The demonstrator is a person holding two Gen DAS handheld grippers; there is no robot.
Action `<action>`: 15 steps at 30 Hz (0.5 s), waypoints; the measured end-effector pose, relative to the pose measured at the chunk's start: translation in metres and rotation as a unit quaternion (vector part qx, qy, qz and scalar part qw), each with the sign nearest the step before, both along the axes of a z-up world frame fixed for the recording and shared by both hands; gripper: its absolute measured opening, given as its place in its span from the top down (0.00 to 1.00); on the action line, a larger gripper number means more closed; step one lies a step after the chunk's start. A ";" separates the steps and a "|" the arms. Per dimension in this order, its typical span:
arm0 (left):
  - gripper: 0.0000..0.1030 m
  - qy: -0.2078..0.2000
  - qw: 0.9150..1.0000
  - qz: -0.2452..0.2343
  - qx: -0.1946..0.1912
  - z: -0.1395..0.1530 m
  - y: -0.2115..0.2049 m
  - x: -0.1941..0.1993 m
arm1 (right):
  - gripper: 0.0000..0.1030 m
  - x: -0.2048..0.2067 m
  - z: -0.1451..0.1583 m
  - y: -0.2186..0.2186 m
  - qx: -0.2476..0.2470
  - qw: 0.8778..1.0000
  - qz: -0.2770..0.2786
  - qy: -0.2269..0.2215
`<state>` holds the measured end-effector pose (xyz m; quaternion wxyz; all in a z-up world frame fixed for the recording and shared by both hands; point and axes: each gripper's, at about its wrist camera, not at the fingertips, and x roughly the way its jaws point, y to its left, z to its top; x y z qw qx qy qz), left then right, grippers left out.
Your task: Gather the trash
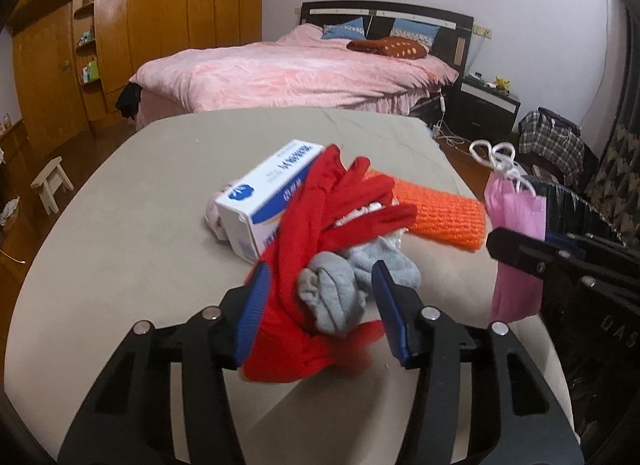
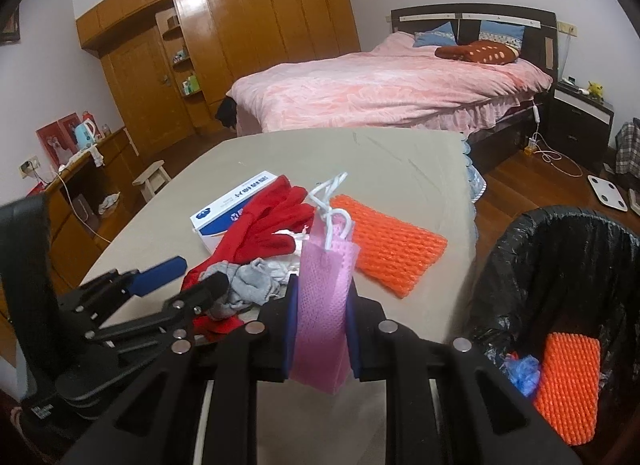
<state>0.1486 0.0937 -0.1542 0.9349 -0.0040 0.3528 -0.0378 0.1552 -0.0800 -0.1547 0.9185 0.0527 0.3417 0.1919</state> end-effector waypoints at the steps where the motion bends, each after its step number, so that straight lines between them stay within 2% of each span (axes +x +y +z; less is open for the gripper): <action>1: 0.53 0.003 1.000 -0.001 0.002 -0.002 -0.002 0.001 | 0.80 -0.001 -0.001 -0.002 0.001 1.000 -0.001 0.000; 4: 0.57 0.010 1.000 -0.005 0.005 -0.005 -0.007 0.003 | 0.80 0.000 -0.004 -0.005 0.002 1.000 -0.001 0.003; 6: 0.66 0.013 1.000 -0.007 0.007 -0.006 -0.009 0.004 | 0.80 0.000 -0.005 -0.005 0.002 1.000 -0.002 0.005; 9: 0.73 0.011 1.000 -0.003 0.015 -0.007 -0.013 0.004 | 0.80 -0.001 -0.004 -0.006 0.004 1.000 -0.003 0.004; 15: 0.77 -0.010 1.000 -0.003 0.013 0.004 -0.015 -0.003 | 0.80 -0.004 0.001 -0.009 0.006 1.000 -0.003 -0.001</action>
